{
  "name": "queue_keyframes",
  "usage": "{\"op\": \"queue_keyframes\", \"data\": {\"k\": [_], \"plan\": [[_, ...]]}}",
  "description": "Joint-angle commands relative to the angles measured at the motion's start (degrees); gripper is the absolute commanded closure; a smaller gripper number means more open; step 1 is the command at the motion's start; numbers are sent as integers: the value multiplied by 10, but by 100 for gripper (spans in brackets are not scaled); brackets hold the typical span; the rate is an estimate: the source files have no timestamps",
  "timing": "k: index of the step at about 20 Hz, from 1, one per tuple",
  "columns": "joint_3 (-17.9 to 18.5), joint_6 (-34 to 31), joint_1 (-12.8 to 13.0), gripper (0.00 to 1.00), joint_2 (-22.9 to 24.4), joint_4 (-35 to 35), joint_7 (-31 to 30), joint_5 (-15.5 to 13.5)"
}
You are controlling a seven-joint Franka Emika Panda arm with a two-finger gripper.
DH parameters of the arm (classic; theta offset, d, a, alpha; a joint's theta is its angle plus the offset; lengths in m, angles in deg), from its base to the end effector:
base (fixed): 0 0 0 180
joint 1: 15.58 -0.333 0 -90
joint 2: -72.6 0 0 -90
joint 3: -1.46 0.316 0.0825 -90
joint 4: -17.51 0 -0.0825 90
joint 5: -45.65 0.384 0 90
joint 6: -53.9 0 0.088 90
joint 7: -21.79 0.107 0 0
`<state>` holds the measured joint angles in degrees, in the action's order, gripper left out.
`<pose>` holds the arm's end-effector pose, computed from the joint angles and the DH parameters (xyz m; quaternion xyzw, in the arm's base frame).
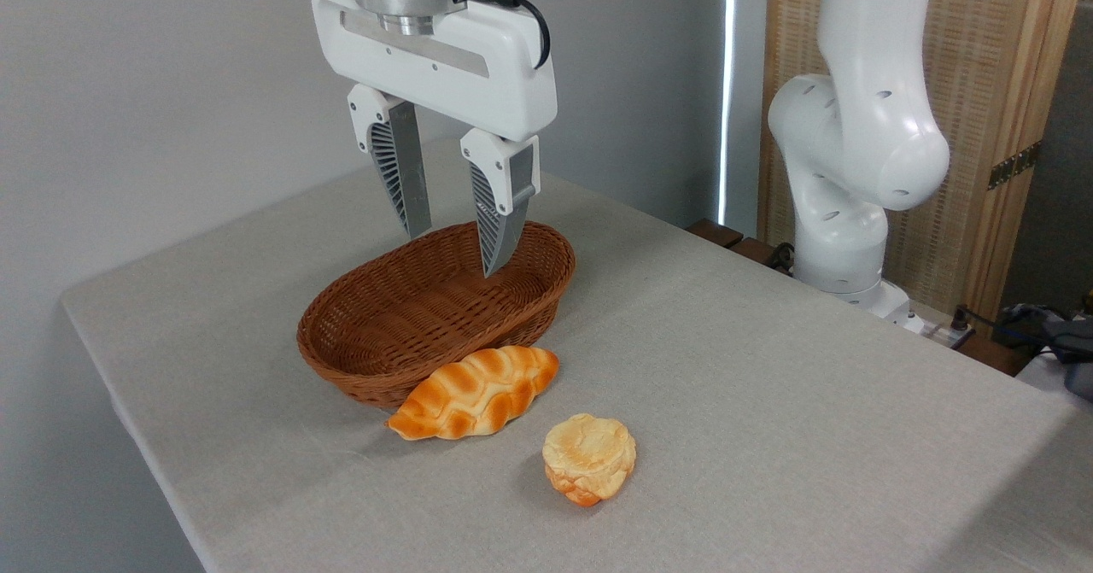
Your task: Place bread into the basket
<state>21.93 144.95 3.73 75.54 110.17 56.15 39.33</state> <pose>0.5412 0.0045 0.6313 0.9564 -0.2848 0.0290 0.0580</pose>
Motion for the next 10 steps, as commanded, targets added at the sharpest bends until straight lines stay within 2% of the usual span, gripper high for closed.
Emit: {"op": "queue_keyframes", "data": {"k": [1, 10], "plan": [[4, -17, 1, 0, 1, -5, -4, -3], [4, -19, 1, 0, 1, -4, -10, -3]]}}
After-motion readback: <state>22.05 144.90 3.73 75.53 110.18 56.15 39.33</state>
